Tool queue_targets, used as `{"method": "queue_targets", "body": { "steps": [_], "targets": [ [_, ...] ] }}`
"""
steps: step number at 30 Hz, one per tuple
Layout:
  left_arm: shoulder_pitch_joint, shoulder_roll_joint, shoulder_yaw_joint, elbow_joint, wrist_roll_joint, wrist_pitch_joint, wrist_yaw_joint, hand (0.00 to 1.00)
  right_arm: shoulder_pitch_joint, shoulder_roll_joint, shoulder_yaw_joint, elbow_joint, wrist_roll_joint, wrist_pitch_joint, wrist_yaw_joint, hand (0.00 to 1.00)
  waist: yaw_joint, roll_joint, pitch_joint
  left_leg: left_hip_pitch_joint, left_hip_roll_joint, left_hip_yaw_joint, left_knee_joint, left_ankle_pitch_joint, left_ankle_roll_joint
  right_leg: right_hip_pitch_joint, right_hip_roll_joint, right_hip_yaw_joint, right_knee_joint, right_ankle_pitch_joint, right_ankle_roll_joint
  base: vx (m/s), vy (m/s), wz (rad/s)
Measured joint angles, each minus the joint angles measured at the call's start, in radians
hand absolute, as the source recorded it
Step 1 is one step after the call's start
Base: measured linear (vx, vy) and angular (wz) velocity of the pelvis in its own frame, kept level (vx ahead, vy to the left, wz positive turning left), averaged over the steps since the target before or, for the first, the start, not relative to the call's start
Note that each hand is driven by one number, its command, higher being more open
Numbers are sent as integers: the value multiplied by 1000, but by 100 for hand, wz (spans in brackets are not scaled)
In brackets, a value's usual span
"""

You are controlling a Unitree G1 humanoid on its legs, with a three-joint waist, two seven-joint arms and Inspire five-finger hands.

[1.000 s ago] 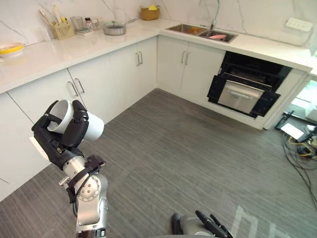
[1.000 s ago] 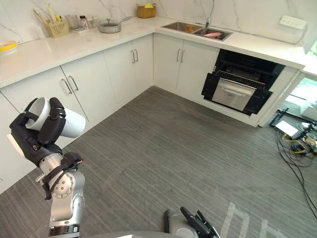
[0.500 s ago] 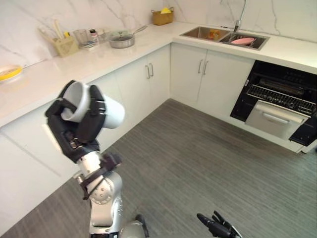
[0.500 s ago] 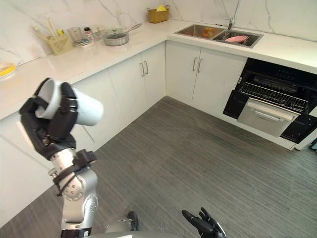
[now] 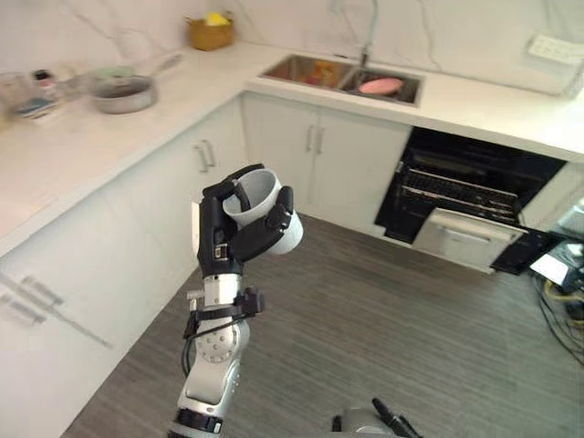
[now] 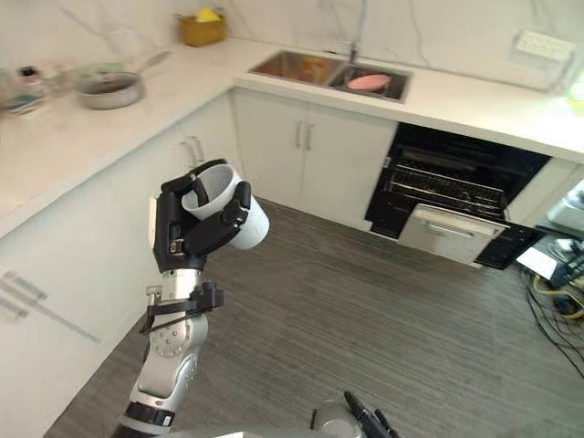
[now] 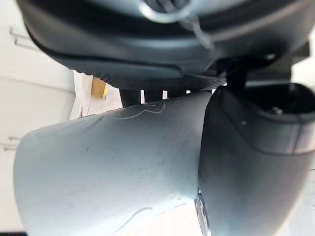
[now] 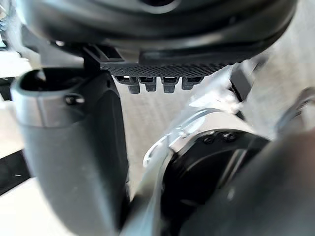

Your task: Walk over to the sink, pick up the cup, carry it to the dishwasher, place the cup inside the dishwasher, then close the dishwasher door

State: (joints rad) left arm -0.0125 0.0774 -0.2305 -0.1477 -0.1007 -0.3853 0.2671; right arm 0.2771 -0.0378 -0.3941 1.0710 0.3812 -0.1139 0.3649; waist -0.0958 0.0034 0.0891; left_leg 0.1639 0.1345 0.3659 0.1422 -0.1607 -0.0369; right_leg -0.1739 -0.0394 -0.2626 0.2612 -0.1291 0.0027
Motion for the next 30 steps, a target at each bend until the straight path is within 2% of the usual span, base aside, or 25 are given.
{"method": "queue_targets", "body": {
  "steps": [1, 2, 3, 5, 9, 14, 17, 18, 24, 25, 30],
  "targets": [
    [-1, 0, 1, -2, 0, 2, -24, 0, 10, 4, 16, 0, -13, 1, -1, 100, 1, -23, -12, 44, -9, 15, 0, -28, -43, 1, 7, 2, -137, 171, -32, 510, -149, -29],
    [5, -5, 4, 7, 0, 3, -51, 0, 13, 5, 19, 5, -13, 8, -2, 100, 0, -30, -19, 96, -9, 21, 2, -70, -76, 3, 2, 1, -120, 276, -76, 500, -171, -29],
    [21, -27, 4, 8, -2, 16, -58, 0, 4, -6, 11, 7, -12, 14, -6, 100, 0, 13, -28, 109, 25, 36, 4, -85, -84, 5, 36, -3, -106, 272, -76, 431, -147, -16],
    [23, -53, -25, 1, -2, 23, -110, 0, -20, -45, 41, -2, -31, 17, -3, 100, 13, 48, -38, 116, 59, 62, 1, -73, -87, 28, 73, -4, -142, 236, -82, 352, -124, -6],
    [15, -52, -82, -9, -31, 23, -123, 0, -45, -50, 70, -23, -28, 35, -7, 100, 34, 43, -35, 160, 72, 113, -38, -35, -81, 85, 103, -12, -195, 227, -88, 144, -22, 6],
    [10, -35, -126, -25, -46, 24, -118, 0, -56, -31, 68, -59, 20, 32, -7, 100, 54, 36, -42, 172, 59, 170, -81, -36, -83, 86, 104, -9, -221, 237, -63, -17, 108, 1],
    [9, 3, -157, -23, -44, 28, -97, 0, -57, -20, 64, -59, 18, 25, -7, 100, 54, 19, -47, 172, 50, 185, -103, -49, -102, 84, 101, -2, -248, 272, -63, -92, 95, -8],
    [9, 13, -161, -15, -44, 28, -85, 0, -54, -12, 57, -59, 17, 24, -5, 100, 55, 10, -48, 172, 39, 197, -103, -52, -102, 84, 94, 12, -255, 288, -59, -103, 75, -21],
    [9, 24, -164, 1, -44, 28, -65, 0, -17, -1, 26, -56, 8, 38, 1, 100, 53, -3, -55, 169, 10, 210, -101, -59, -90, 84, 73, 33, -276, 321, -49, -78, 58, -10],
    [-13, 32, -171, 73, -36, 27, -2, 0, -12, 17, -42, -20, -26, 66, 21, 100, 48, -27, -19, 152, -8, 209, -101, -65, -82, 65, 57, 38, -276, 331, -44, 0, 0, 0],
    [-13, 32, -167, 73, -36, 27, -2, 0, -12, 17, -42, -20, -26, 66, 21, 100, 47, -27, -19, 152, -9, 210, -100, -65, -82, 65, 57, 39, -275, 331, -44, 0, 0, 0]
  ]
}}
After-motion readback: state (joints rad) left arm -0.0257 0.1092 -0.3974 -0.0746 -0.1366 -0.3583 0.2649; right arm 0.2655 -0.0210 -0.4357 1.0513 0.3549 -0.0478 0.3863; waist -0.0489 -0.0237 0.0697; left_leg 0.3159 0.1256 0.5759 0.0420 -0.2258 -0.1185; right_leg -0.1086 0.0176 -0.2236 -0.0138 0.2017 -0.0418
